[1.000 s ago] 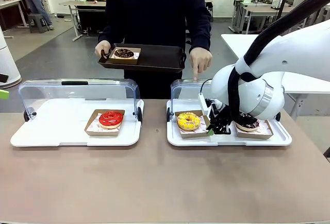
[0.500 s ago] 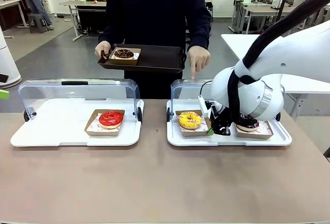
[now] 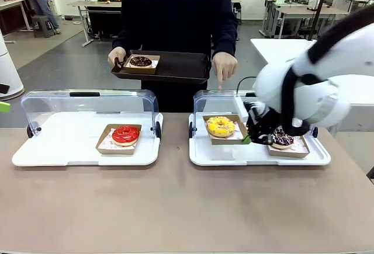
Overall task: Provide the desired donut to the person.
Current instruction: Pick up and lift the Paper togo box containing the Donut pointed at by the person.
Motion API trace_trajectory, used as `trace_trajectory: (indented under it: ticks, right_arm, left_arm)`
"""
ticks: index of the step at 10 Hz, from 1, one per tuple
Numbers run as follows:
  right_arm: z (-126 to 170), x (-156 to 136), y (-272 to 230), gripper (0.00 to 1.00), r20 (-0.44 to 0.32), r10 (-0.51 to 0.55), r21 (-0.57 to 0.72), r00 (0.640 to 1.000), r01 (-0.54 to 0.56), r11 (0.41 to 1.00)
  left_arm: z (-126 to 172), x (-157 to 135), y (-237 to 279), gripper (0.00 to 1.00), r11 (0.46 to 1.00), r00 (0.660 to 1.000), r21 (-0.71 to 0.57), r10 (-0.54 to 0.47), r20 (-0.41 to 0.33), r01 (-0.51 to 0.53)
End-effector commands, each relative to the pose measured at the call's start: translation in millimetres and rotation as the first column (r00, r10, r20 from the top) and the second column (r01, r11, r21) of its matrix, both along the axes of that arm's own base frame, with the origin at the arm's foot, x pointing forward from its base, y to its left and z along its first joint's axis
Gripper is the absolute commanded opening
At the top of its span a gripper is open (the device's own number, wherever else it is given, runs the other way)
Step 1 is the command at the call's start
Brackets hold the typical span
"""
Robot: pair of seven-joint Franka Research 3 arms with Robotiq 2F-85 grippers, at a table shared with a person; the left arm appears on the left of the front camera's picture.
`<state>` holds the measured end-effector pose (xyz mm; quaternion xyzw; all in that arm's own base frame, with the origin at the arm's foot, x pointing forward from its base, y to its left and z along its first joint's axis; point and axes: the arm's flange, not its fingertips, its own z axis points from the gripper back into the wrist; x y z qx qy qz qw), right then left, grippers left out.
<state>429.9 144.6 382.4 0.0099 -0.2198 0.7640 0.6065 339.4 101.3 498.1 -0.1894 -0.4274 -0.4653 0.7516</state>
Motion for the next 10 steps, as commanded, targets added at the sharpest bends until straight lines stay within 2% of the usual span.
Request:
trace_trajectory:
  ticks: [1, 3, 5, 6, 8, 9, 10]
  right_arm:
    - [51.8, -54.5, -22.7, 0.00, -0.080, -0.049, -0.053, 0.996, 0.044, 0.998]
    - [96.6, -100.0, -39.5, 0.00, -0.184, -0.022, -0.054, 0.983, 0.012, 0.998]
    - [145.3, -156.8, -52.2, 0.00, -0.072, 0.006, -0.037, 0.997, -0.008, 0.999]
    - [156.8, -174.9, -54.4, 0.00, -0.059, 0.007, -0.059, 0.998, -0.010, 0.998]
    - [166.9, -178.7, -54.1, 0.00, -0.010, -0.002, -0.039, 1.000, 0.002, 0.999]
    - [165.5, -162.9, -51.5, 0.00, -0.025, 0.007, 0.008, 1.000, -0.006, 1.000]
    - [181.2, -185.7, -55.8, 0.00, -0.021, 0.029, -0.036, 0.999, -0.029, 0.999]
  left_arm:
    - [0.2, 0.2, 0.0, 1.00, 1.000, 1.000, -0.010, 0.013, 0.008, -0.013]
    - [0.2, 0.2, 0.0, 1.00, 1.000, 1.000, -0.010, 0.013, 0.008, -0.013]
    - [0.2, 0.2, 0.0, 1.00, 1.000, 1.000, -0.010, 0.013, 0.008, -0.013]
    - [0.2, 0.2, 0.0, 1.00, 1.000, 1.000, -0.010, 0.013, 0.008, -0.013]
    - [0.2, 0.2, 0.0, 1.00, 1.000, 1.000, -0.010, 0.013, 0.008, -0.013]
    - [0.2, 0.2, 0.0, 1.00, 1.000, 1.000, -0.010, 0.013, 0.008, -0.013]
    - [0.2, 0.2, 0.0, 1.00, 1.000, 1.000, -0.010, 0.013, 0.008, -0.013]
